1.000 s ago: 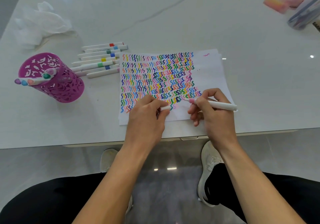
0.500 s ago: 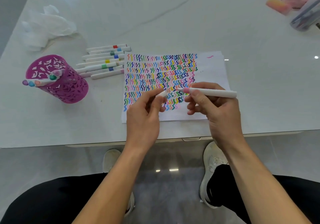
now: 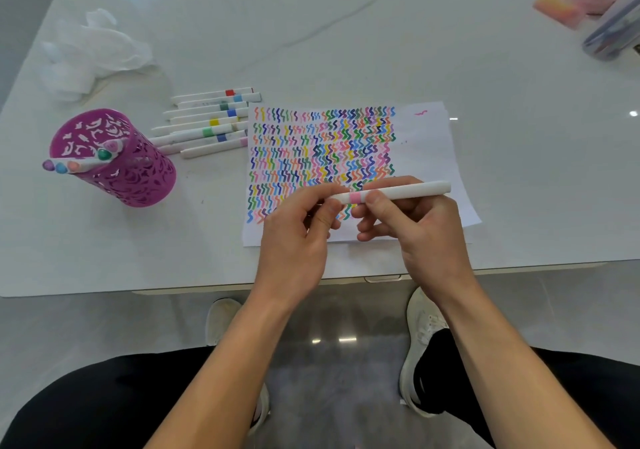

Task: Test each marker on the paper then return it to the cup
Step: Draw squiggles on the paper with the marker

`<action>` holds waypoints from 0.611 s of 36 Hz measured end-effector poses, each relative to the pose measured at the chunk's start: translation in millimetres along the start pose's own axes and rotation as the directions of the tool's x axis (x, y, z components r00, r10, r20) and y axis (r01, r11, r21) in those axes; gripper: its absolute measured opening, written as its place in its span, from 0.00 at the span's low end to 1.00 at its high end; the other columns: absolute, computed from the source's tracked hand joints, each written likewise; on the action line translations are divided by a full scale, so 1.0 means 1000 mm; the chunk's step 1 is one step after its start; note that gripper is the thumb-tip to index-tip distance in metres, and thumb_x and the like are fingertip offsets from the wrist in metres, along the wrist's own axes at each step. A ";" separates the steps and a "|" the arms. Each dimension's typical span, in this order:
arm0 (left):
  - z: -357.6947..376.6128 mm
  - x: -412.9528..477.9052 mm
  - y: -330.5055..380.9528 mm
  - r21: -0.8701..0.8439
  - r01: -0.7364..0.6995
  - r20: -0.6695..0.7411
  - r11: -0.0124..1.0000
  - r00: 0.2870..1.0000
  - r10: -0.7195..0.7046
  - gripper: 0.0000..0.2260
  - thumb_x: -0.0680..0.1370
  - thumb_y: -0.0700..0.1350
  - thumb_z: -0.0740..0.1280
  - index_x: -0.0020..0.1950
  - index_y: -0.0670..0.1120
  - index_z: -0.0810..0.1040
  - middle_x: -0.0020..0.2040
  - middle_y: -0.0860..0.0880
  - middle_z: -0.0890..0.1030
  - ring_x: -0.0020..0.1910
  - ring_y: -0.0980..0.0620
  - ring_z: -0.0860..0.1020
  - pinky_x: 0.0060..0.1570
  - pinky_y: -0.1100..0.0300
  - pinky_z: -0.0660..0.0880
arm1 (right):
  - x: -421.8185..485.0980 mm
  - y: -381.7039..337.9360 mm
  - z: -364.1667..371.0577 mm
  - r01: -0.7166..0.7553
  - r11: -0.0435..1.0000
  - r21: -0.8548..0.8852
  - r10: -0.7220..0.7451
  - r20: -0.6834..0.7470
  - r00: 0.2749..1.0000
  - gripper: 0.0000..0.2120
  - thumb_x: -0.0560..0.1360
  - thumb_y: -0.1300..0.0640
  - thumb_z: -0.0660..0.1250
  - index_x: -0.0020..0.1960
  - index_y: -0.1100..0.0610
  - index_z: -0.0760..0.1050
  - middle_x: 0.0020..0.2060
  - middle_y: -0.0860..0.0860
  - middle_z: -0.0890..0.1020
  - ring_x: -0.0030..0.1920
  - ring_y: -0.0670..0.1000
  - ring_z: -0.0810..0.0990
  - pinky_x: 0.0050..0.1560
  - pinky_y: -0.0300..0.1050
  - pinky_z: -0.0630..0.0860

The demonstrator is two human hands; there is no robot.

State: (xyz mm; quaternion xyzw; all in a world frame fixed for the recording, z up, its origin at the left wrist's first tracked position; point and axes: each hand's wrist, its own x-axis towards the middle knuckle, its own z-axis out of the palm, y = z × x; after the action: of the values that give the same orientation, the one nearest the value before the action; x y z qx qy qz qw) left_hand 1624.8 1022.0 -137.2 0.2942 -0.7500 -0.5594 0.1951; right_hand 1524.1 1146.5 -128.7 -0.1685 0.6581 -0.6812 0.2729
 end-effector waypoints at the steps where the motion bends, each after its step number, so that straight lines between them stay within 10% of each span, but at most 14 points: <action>1: -0.001 0.000 0.000 -0.003 0.002 0.008 1.000 1.000 -0.002 0.08 0.83 0.40 0.66 0.58 0.48 0.83 0.45 0.52 0.83 0.41 0.54 0.81 0.44 0.59 0.79 | 0.000 0.001 0.000 -0.010 1.000 0.009 0.010 0.002 1.000 0.04 0.81 0.64 0.70 0.53 0.62 0.82 0.39 0.58 0.87 0.38 0.57 0.87 0.41 0.49 0.84; 22: -0.005 -0.005 0.011 0.001 -0.017 -0.018 1.000 1.000 0.017 0.06 0.80 0.41 0.69 0.53 0.49 0.84 0.41 0.52 0.84 0.40 0.53 0.82 0.45 0.54 0.81 | -0.002 0.002 0.003 -0.094 0.987 0.132 0.089 0.043 0.995 0.05 0.80 0.62 0.69 0.49 0.60 0.84 0.39 0.59 0.87 0.39 0.57 0.87 0.44 0.49 0.84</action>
State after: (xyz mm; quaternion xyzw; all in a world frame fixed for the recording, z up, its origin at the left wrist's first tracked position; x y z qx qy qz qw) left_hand 1629.6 1023.7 -125.3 0.2929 -0.7511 -0.5545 0.2066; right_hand 1527.2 1145.5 -129.9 -0.1321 0.6126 -0.7075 0.3266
